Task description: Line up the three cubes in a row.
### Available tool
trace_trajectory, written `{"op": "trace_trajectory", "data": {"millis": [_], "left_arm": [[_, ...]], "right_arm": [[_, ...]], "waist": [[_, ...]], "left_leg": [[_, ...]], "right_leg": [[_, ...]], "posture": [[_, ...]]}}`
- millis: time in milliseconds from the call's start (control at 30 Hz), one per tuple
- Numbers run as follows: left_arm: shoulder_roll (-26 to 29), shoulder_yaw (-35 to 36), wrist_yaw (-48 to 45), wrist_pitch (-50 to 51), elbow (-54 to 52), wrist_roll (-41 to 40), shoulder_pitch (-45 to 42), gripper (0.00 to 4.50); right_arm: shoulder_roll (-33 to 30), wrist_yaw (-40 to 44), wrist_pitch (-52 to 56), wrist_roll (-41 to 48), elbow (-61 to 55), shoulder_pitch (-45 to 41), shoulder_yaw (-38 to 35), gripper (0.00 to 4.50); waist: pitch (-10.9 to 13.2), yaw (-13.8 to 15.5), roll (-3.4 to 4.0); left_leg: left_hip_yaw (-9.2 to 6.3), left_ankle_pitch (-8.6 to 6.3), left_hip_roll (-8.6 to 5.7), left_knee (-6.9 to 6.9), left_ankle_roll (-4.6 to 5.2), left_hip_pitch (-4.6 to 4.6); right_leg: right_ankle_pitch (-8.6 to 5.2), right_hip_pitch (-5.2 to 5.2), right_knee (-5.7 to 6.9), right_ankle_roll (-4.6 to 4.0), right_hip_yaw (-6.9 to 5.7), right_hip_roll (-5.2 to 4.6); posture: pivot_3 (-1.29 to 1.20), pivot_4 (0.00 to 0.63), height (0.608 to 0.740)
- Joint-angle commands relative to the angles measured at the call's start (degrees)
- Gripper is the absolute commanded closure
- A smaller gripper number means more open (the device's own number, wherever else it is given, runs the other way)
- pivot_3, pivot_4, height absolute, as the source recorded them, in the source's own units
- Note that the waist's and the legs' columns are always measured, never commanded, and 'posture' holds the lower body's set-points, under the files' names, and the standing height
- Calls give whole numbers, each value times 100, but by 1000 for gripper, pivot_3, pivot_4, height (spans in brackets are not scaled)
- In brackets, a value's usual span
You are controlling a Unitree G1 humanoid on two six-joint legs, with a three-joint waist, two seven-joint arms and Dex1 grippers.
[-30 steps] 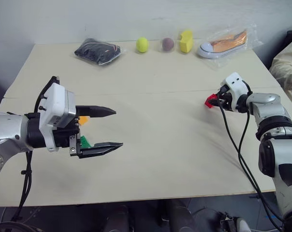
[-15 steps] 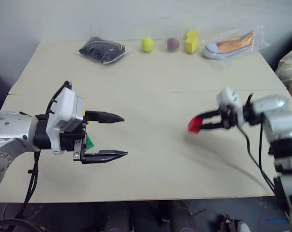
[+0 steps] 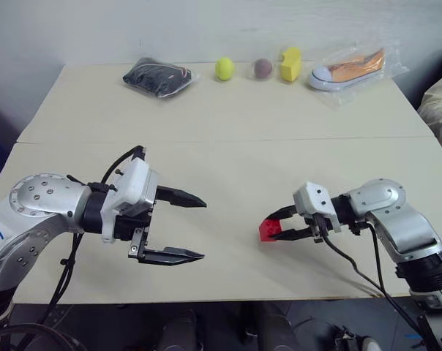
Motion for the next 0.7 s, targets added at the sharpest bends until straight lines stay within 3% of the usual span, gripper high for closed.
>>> {"op": "trace_trajectory", "data": {"millis": [33, 67, 367, 500, 700], "left_arm": [[-21, 56, -86, -106, -28, 37, -84, 0], [-23, 56, -103, -109, -20, 52, -84, 0], [11, 526, 105, 14, 42, 40, 308, 0], [-183, 1881, 897, 527, 136, -442, 1131, 0], [-1021, 4090, 1346, 483, -237, 402, 3784, 0]], "right_arm": [[20, 39, -144, -52, 71, -93, 63, 3038], [18, 66, -134, -54, 97, -102, 87, 3038], [77, 34, 317, 161, -43, -317, -33, 40], [-25, 72, 907, 727, -278, -639, -428, 40], [-72, 75, 2081, 1901, -707, -1006, -995, 40]], "waist": [[0, -4, 0], [0, -4, 0], [0, -13, 0], [0, -48, 0], [-4, -132, -13]], "left_leg": [[0, 0, 1, 0, 0, 0], [0, 0, 1, 0, 0, 0], [-3, 0, 4, 0, 1, 0], [-5, 0, 12, -2, 0, 0], [-20, -3, 16, -10, 1, -10]], "right_leg": [[0, 0, 0, 0, 0, 0], [0, 0, 0, 0, 0, 0], [0, 0, 0, 0, -1, 0], [0, -1, 0, 0, -2, 1], [0, 1, -13, -1, -15, -2]], "posture": [[0, 150, 740], [0, 150, 740], [0, 150, 740], [0, 150, 740], [0, 150, 740]]}}
